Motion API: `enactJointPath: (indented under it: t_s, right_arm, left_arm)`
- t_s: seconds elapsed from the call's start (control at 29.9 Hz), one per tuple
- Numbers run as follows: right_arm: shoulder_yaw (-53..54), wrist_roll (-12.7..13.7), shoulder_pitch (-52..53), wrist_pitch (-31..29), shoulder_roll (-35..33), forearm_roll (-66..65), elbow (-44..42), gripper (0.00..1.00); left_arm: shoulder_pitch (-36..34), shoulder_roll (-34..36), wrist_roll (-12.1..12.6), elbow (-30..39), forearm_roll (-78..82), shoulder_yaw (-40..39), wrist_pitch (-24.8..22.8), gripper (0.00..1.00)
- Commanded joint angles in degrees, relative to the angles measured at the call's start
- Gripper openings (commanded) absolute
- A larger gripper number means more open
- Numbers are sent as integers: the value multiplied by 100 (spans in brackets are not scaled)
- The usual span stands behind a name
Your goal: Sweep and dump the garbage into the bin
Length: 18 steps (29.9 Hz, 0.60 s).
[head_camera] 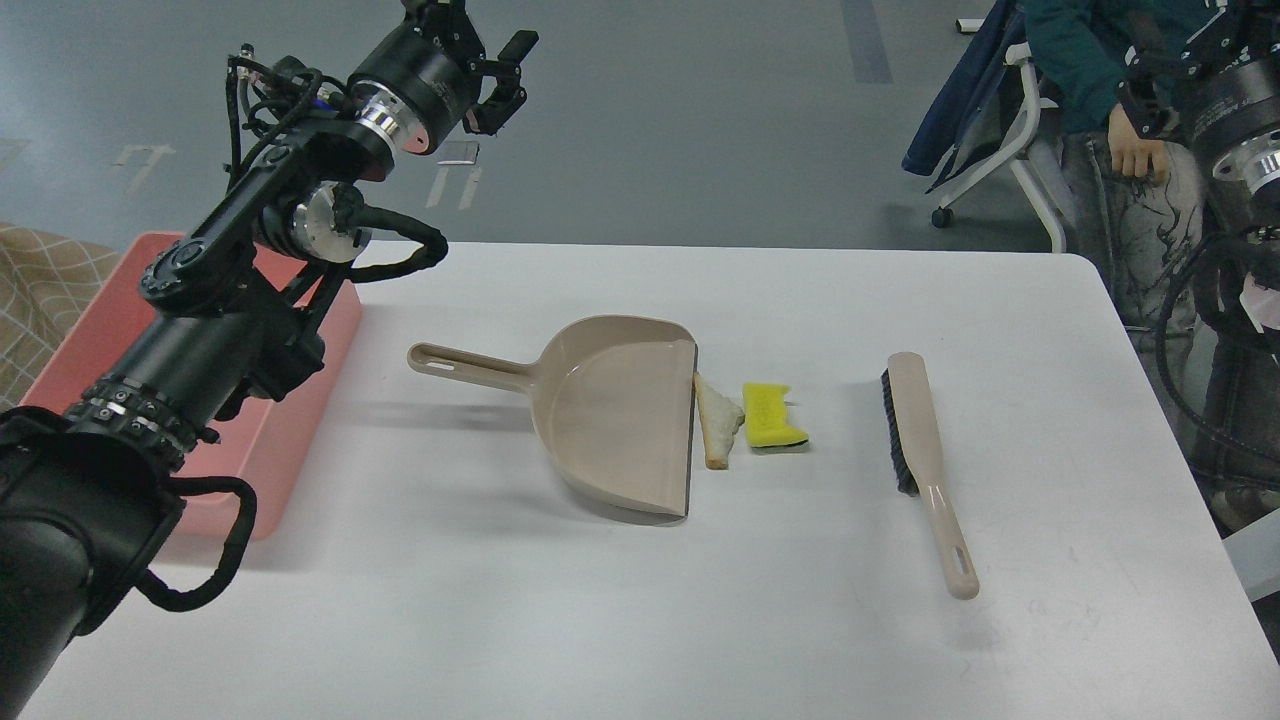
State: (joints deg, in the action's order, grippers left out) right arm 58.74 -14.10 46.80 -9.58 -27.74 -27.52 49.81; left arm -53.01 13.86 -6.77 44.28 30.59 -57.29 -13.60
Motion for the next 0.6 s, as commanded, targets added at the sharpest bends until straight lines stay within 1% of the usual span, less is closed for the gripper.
enactJointPath:
  t_s: [0.0, 0.1, 0.2, 0.5, 0.57]
  right_arm:
    - [-21, 56, -40, -9, 49, 27, 81, 100]
    - [-21, 56, 4, -62, 119, 27, 73, 100]
    - [-21, 56, 31, -246, 76, 36, 73, 100]
    - [-21, 56, 22, -247, -13, 36, 73, 100]
    - [-21, 56, 13, -238, -30, 36, 81, 100]
  left_arm:
    - [124, -15, -43, 62, -9, -2, -29, 98]
    - [177, -7, -88, 124, -9, -2, -38, 98]
    - [317, 55, -61, 458, -9, 7, -73, 98]
    - [607, 195, 9, 1055, -9, 7, -29, 98]
    - [774, 466, 9, 1554, 35, 16, -11, 98]
